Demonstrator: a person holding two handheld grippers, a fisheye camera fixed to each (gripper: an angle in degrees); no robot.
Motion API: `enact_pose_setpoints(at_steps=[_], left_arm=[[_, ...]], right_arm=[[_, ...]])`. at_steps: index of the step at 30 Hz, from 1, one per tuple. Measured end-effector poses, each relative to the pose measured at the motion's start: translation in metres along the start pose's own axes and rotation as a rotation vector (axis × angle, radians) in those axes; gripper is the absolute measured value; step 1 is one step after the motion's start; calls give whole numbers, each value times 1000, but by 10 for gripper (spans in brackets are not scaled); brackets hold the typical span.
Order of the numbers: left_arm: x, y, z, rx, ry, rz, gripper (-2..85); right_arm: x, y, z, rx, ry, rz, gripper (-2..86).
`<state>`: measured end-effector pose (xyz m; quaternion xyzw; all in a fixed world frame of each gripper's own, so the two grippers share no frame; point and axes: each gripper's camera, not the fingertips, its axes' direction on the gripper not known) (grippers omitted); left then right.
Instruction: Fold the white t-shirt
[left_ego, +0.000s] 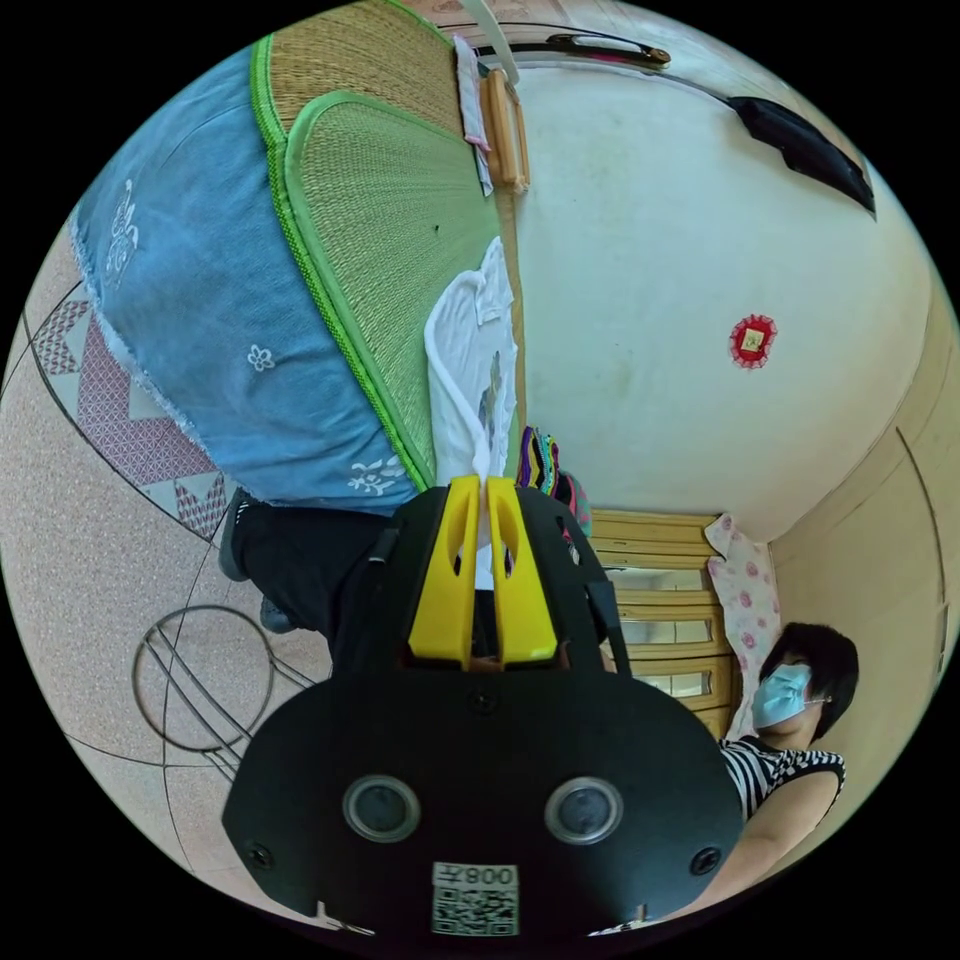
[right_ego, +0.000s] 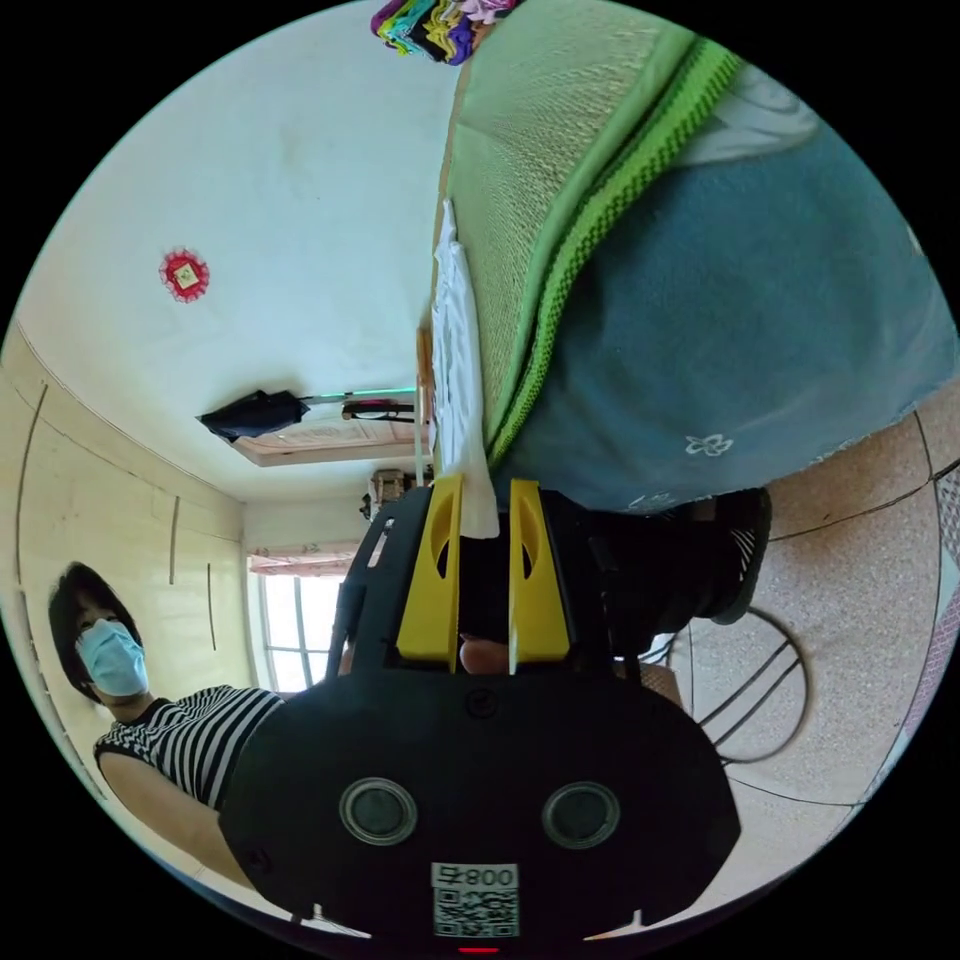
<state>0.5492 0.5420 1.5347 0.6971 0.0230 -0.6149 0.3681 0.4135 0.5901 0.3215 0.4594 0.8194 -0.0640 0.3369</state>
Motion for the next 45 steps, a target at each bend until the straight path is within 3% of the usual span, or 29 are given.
enact_pose_setpoints(at_steps=[15, 29, 45], left_arm=[[1, 26, -7, 1, 35, 21, 10], [14, 75, -58, 44, 208, 133, 9], [16, 164, -123, 31, 379, 252, 10]], right_arm=[[-10, 20, -45, 63, -179, -44, 13], [-125, 56, -106, 6, -208, -302, 6], [-180, 136, -185, 38, -254, -439, 5]])
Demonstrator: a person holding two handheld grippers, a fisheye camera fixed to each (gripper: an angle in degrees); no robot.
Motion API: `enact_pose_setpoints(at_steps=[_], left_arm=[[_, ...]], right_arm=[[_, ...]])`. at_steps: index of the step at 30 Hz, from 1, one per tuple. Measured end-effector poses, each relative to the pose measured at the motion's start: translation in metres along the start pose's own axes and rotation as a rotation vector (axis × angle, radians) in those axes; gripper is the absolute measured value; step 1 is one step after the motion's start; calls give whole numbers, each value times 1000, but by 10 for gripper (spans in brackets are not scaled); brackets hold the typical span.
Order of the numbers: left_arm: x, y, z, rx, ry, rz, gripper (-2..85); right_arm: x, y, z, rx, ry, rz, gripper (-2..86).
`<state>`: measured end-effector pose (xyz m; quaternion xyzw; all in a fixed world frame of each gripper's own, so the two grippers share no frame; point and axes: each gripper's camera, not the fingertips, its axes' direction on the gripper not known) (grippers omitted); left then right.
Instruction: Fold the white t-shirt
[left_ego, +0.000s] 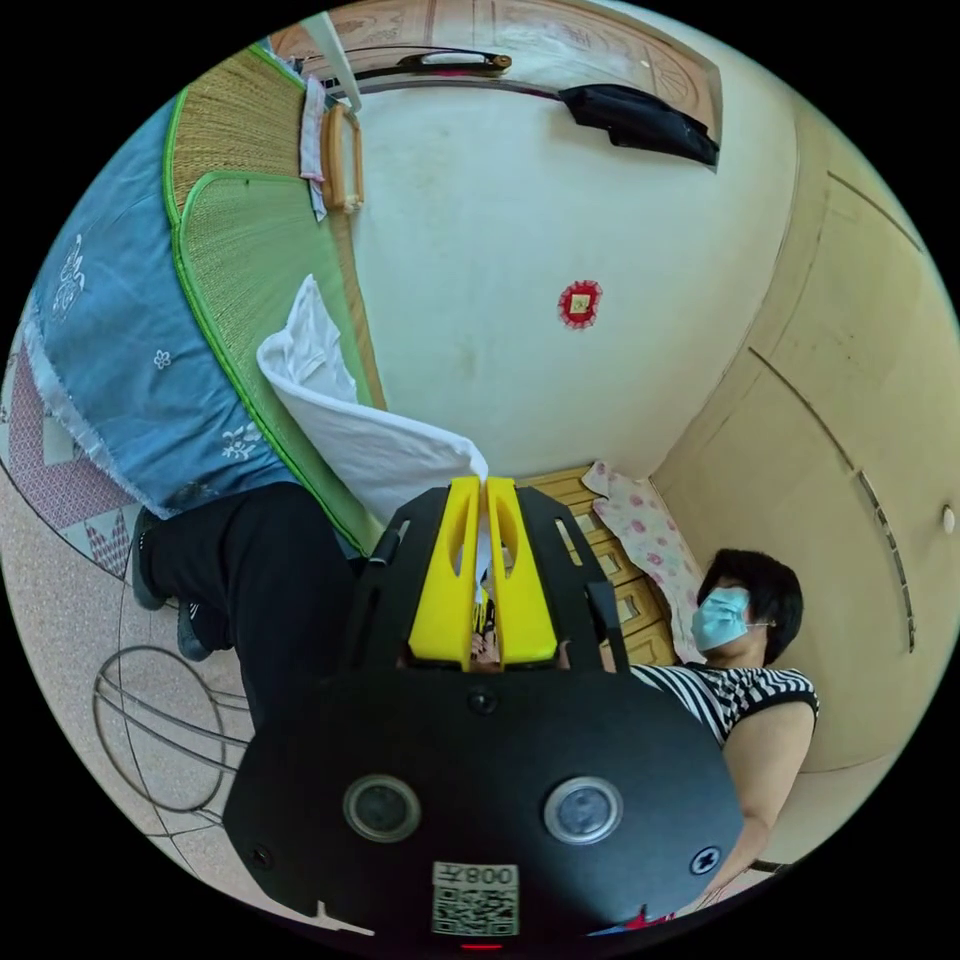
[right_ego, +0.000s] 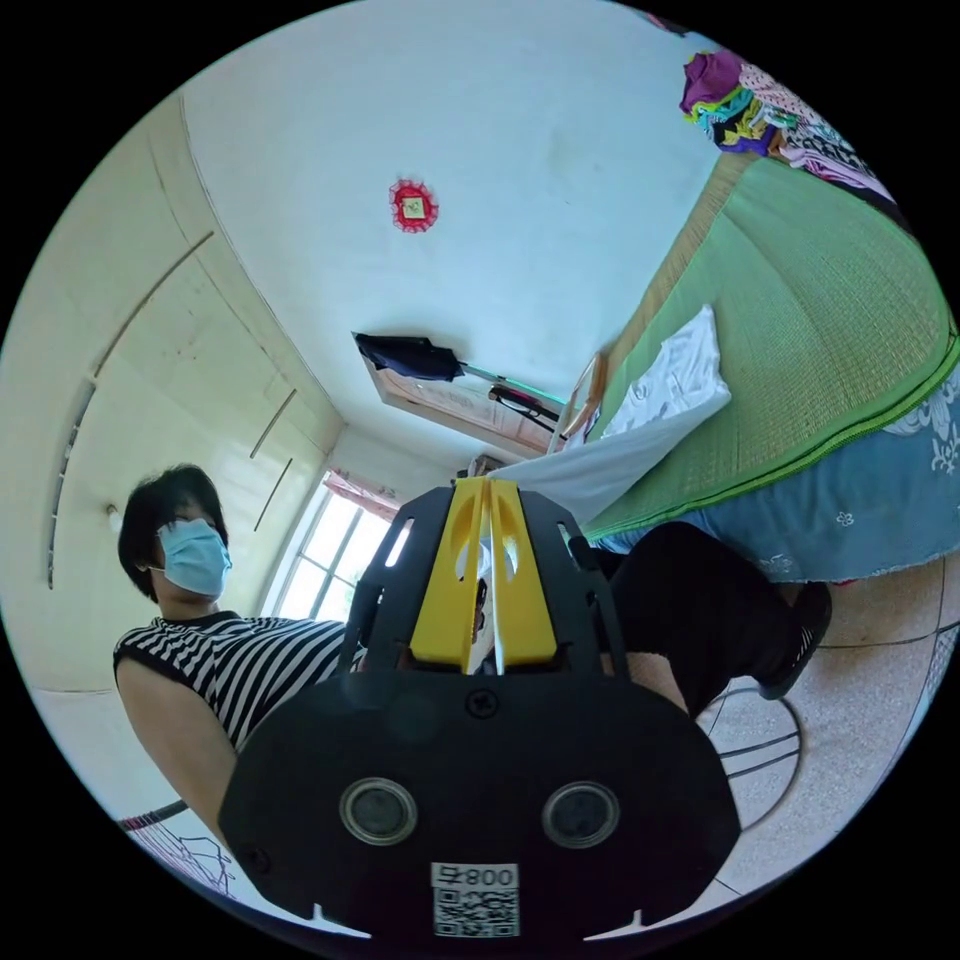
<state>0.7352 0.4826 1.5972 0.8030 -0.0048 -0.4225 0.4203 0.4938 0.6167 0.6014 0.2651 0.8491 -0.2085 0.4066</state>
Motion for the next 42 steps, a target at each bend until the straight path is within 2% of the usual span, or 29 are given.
enact_pose_setpoints(at_steps=[20, 42], left_arm=[[52, 45, -21, -49, 67, 130, 9], [78, -27, 23, -34, 66, 109, 9]], right_arm=[[-54, 35, -55, 62, -12, -84, 5], [-14, -44, -23, 68, 16, -34, 6]])
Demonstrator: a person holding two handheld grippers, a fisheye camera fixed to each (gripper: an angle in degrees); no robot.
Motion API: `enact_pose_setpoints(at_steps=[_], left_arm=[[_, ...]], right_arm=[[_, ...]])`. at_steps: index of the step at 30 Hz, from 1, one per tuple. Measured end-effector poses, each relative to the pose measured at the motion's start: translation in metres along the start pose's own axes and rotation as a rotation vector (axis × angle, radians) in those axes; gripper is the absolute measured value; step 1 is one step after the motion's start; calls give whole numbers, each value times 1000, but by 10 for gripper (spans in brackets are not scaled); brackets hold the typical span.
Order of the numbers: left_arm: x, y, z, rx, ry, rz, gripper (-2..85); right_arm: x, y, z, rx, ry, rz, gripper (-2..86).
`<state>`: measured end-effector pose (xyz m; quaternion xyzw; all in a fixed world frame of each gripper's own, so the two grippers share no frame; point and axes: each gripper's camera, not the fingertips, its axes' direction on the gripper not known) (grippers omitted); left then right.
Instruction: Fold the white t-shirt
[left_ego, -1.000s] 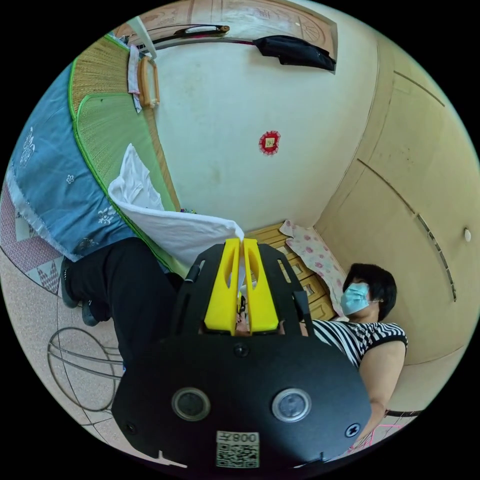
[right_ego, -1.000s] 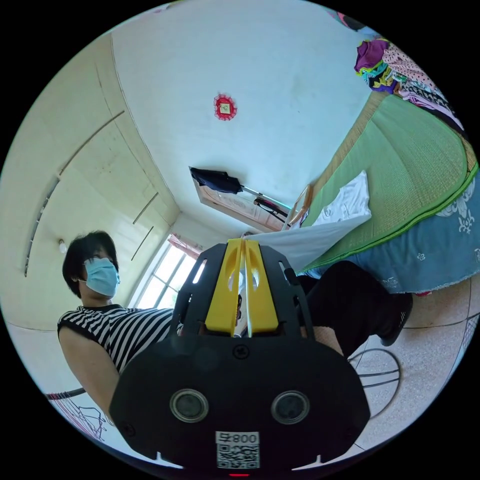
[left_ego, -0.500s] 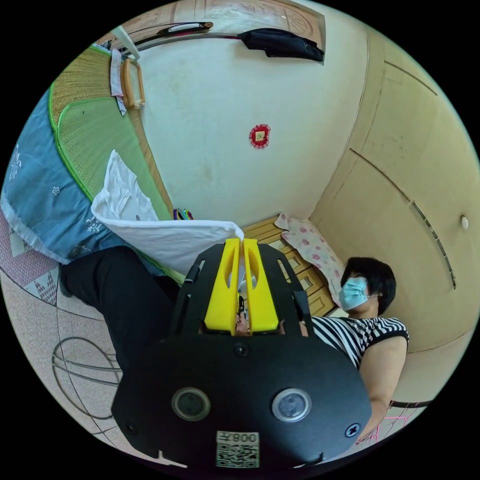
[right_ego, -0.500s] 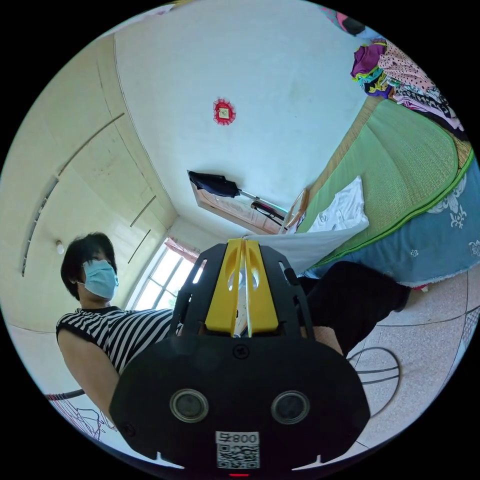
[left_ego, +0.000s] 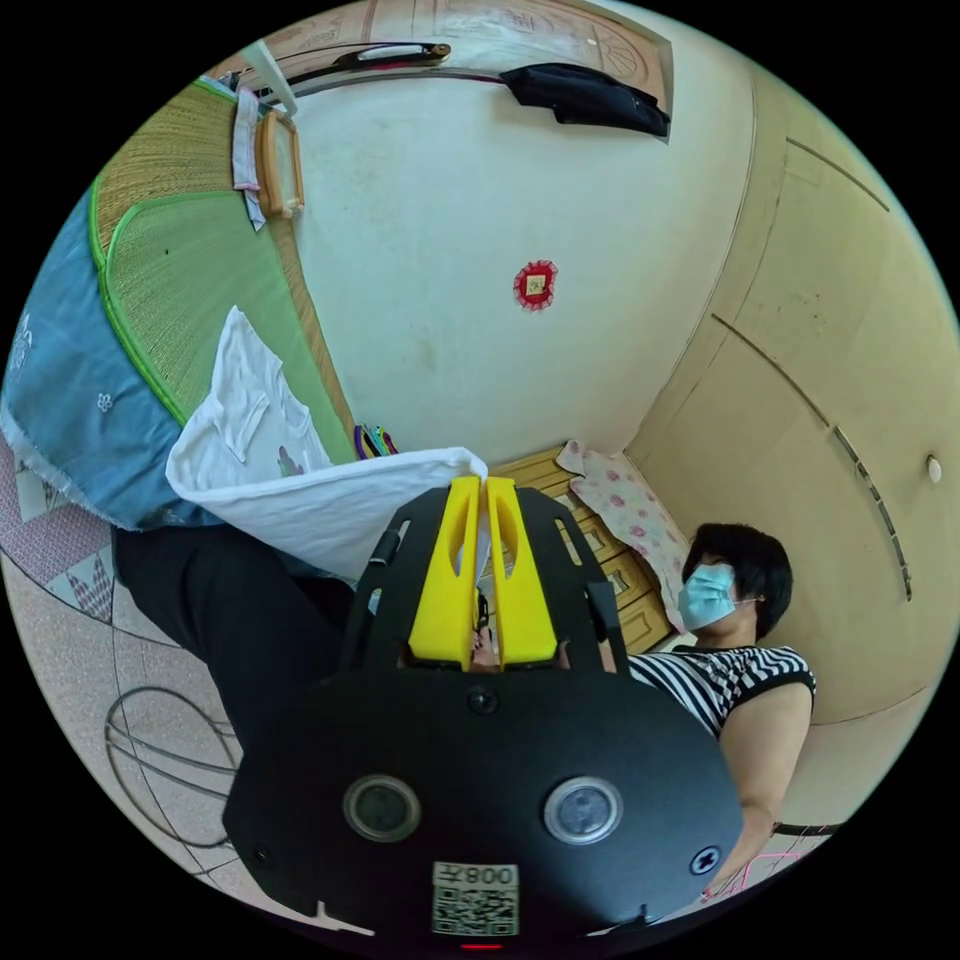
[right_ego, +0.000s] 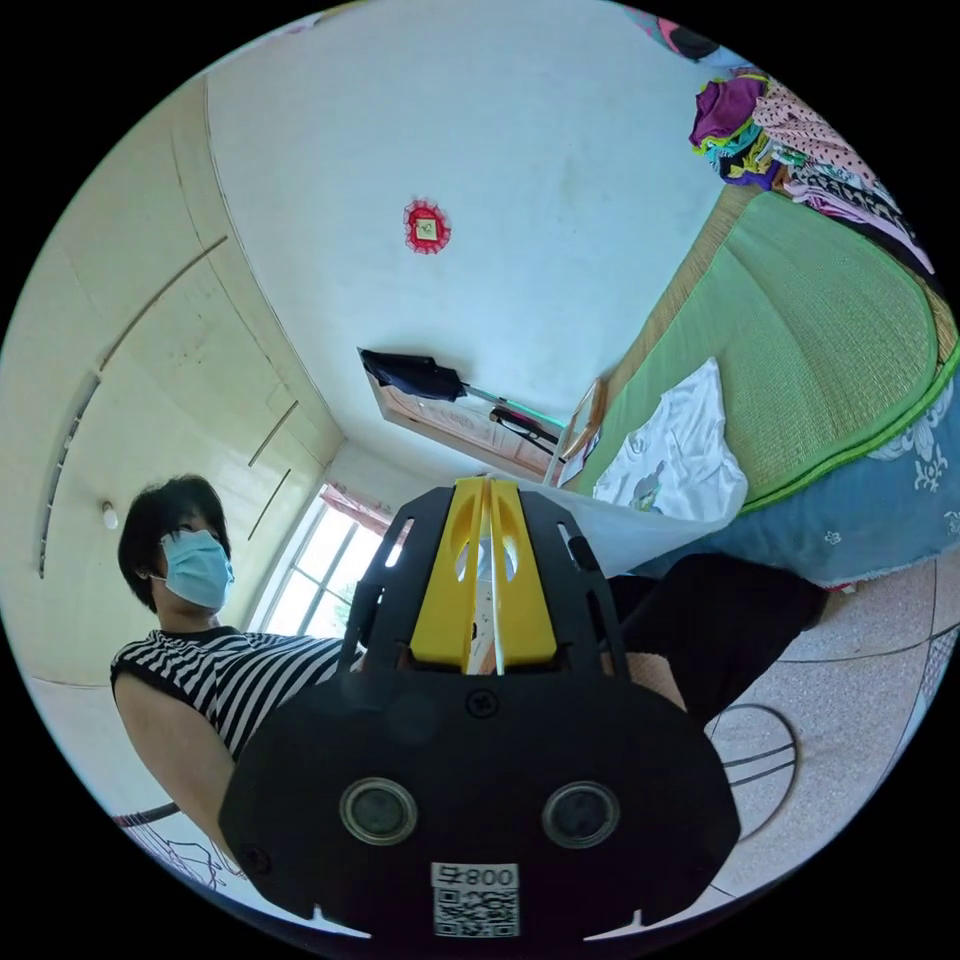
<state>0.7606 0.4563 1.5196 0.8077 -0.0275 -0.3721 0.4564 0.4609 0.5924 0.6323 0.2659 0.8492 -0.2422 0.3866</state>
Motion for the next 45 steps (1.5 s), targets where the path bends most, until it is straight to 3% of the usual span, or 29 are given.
enact_pose_setpoints(at_steps=[20, 45], left_arm=[[-22, -175, 110, -7, -85, -48, 10], [-113, -394, 262, -17, -417, -232, 9]], right_arm=[[125, -181, 110, -40, 127, 99, 5], [380, -410, 279, -185, 342, 352, 7]])
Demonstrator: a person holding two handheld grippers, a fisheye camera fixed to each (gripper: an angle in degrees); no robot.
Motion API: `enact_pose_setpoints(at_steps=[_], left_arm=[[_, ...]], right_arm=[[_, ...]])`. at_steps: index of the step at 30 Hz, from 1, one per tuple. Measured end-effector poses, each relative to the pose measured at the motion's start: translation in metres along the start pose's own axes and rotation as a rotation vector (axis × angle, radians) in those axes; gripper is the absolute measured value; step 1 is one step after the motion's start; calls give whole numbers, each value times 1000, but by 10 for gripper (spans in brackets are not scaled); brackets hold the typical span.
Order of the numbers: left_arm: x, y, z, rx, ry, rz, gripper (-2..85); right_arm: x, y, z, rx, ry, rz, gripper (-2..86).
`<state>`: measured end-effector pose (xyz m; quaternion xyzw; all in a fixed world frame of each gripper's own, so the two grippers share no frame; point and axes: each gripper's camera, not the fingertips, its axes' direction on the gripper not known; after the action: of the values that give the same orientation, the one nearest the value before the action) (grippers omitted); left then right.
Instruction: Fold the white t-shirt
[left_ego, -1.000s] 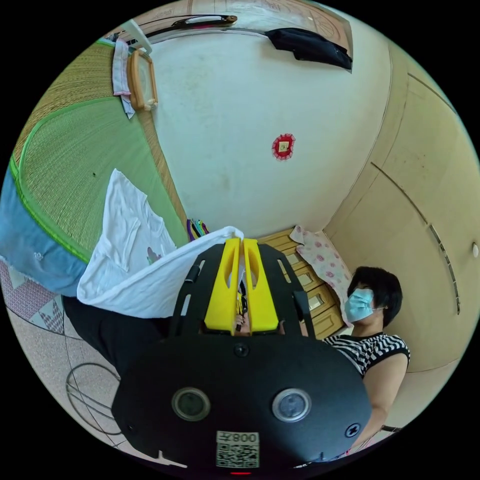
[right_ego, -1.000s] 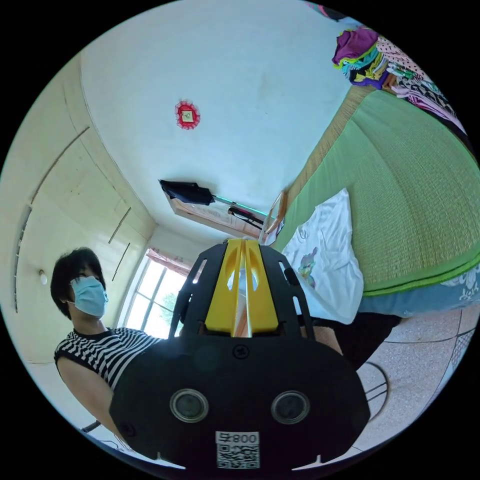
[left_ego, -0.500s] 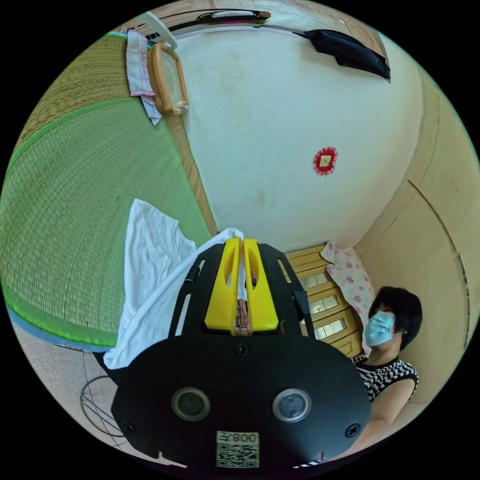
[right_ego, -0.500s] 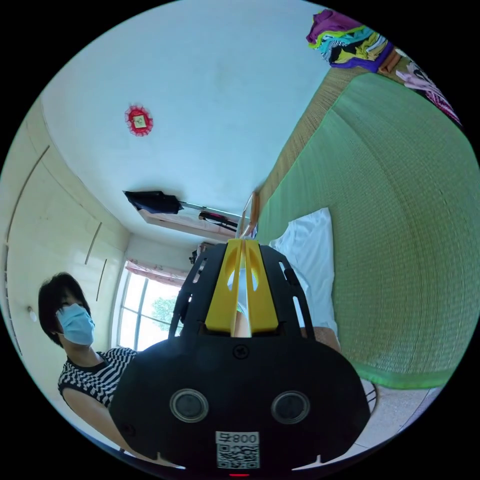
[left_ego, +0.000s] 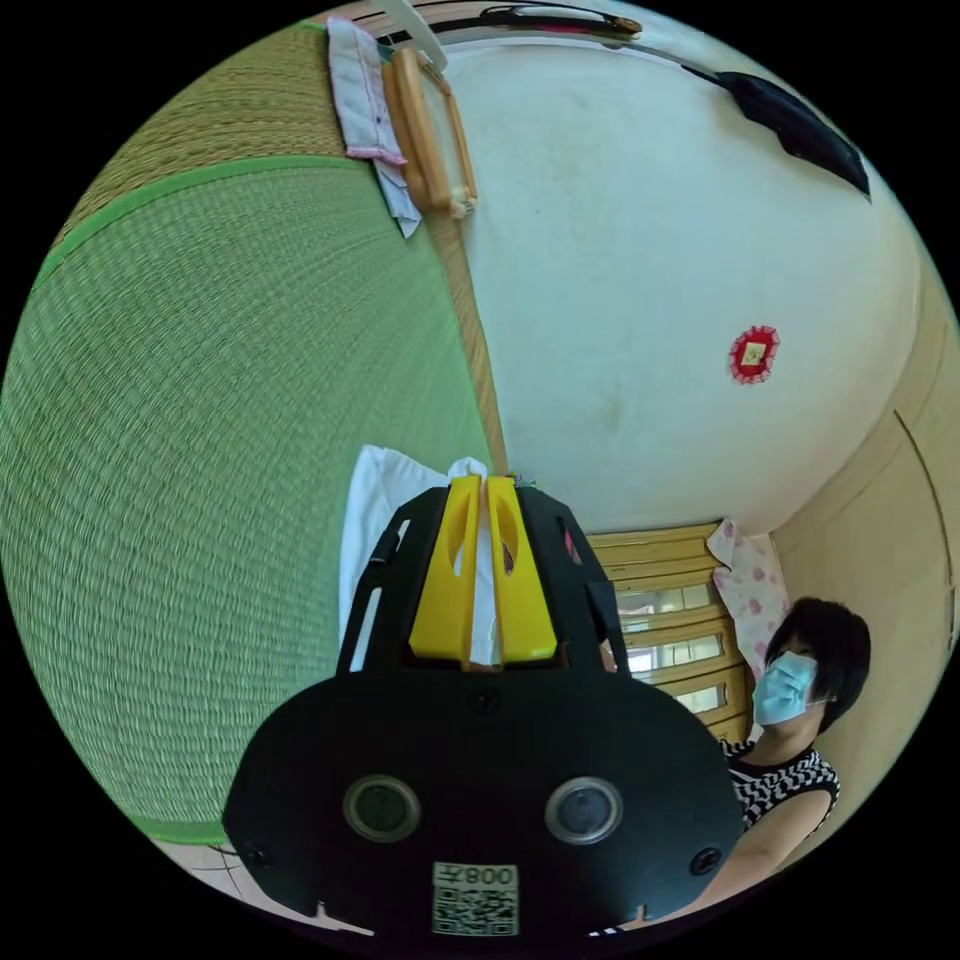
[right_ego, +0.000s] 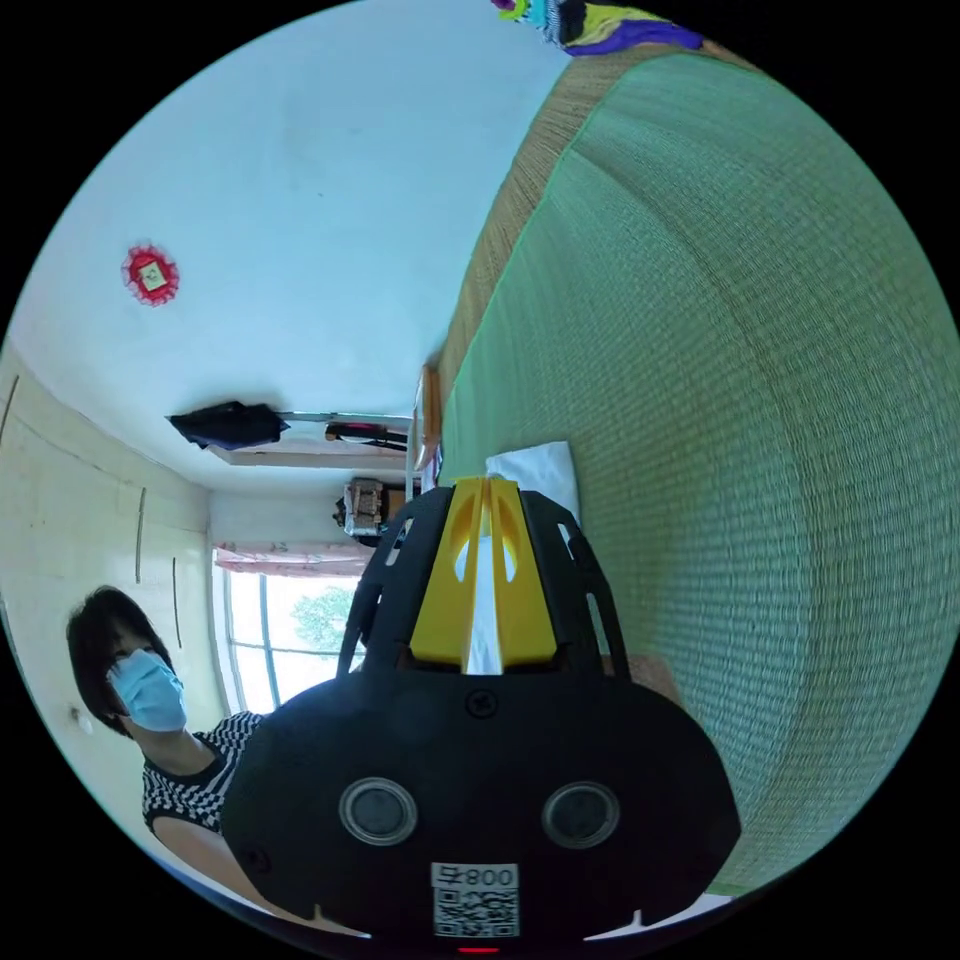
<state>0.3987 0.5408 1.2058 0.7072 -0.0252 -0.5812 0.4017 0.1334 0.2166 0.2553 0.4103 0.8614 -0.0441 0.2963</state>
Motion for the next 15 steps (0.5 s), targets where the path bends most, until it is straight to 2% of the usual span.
enact_pose_setpoints(at_steps=[15], left_arm=[[17, -60, 63, 4, -63, -32, 10]], right_arm=[[30, -91, 57, -53, -4, 62, 8]])
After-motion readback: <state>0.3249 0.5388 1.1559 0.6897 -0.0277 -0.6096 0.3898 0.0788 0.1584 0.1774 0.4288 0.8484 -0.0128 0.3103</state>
